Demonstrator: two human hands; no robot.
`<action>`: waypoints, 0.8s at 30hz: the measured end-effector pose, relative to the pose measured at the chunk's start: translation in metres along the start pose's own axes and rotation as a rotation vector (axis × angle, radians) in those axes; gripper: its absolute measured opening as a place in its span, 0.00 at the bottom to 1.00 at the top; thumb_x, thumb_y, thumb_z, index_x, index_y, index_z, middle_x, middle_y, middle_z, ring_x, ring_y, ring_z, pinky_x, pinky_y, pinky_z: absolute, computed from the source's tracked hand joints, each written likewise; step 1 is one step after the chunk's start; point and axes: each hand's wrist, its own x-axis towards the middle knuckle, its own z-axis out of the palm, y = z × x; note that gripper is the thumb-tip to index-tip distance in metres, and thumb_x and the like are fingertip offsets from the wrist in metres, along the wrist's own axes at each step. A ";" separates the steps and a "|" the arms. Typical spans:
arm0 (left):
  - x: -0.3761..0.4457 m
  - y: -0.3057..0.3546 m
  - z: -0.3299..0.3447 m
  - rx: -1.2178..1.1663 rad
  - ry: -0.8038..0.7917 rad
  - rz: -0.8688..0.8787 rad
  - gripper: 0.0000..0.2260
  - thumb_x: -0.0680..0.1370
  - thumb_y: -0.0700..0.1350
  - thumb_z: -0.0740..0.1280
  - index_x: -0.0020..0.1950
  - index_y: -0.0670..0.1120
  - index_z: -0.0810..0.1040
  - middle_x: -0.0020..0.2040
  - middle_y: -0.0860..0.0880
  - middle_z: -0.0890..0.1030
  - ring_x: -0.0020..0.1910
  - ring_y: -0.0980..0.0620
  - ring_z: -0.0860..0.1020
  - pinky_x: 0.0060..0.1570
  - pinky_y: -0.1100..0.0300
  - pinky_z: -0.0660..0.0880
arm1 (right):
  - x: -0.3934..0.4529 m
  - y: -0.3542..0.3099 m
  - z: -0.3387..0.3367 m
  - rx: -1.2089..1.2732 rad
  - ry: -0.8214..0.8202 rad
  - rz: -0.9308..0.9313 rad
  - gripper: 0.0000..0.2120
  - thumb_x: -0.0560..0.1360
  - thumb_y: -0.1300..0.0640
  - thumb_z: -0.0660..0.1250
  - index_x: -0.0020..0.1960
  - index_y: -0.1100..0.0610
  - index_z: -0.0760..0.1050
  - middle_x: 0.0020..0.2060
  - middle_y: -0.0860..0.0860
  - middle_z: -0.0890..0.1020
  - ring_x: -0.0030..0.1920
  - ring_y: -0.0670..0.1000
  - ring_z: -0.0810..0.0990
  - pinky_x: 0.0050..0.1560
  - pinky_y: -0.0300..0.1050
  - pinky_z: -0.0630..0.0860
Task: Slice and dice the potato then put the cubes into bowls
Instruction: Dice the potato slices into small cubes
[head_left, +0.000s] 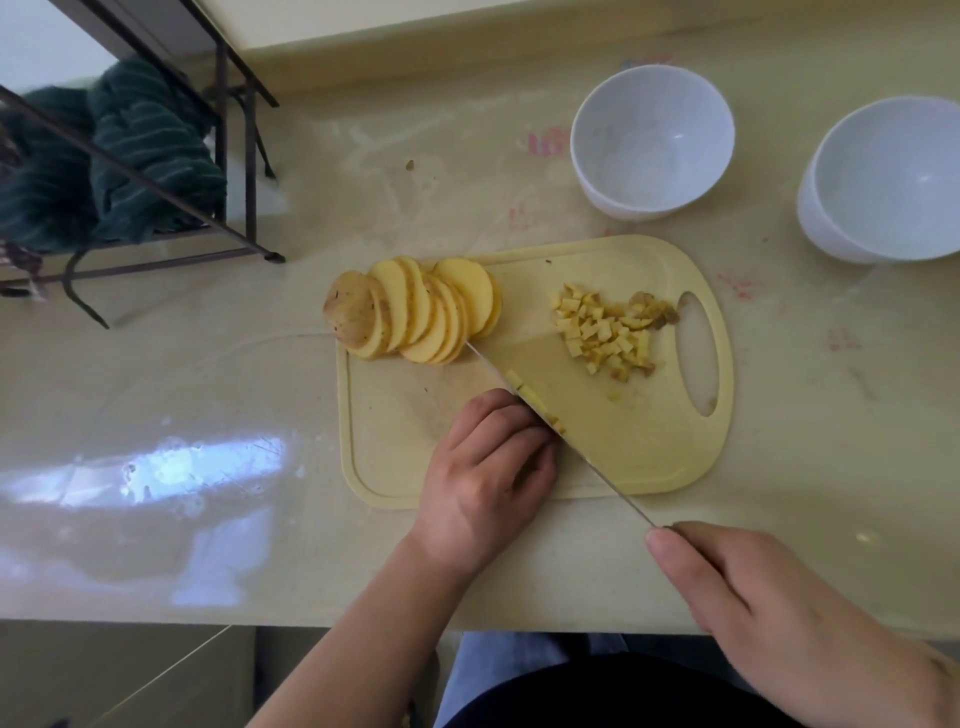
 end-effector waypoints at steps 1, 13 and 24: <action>0.000 0.000 0.000 0.001 -0.003 -0.001 0.03 0.75 0.34 0.76 0.47 0.35 0.86 0.49 0.41 0.85 0.53 0.40 0.82 0.58 0.52 0.78 | 0.001 -0.001 -0.001 0.014 0.010 -0.009 0.36 0.68 0.22 0.44 0.37 0.57 0.64 0.25 0.49 0.67 0.27 0.44 0.65 0.34 0.46 0.68; -0.002 0.002 -0.001 0.041 0.018 0.007 0.03 0.75 0.35 0.77 0.45 0.35 0.85 0.46 0.41 0.83 0.50 0.42 0.80 0.56 0.53 0.78 | 0.001 0.011 -0.026 0.247 0.004 0.071 0.33 0.67 0.26 0.53 0.34 0.58 0.63 0.24 0.48 0.62 0.24 0.45 0.58 0.23 0.33 0.58; -0.009 0.000 -0.004 0.041 0.007 0.010 0.04 0.75 0.35 0.76 0.46 0.34 0.85 0.47 0.40 0.84 0.50 0.39 0.82 0.54 0.49 0.79 | -0.019 0.004 -0.008 0.144 -0.070 0.024 0.42 0.61 0.16 0.48 0.36 0.59 0.64 0.23 0.50 0.64 0.24 0.45 0.62 0.27 0.36 0.59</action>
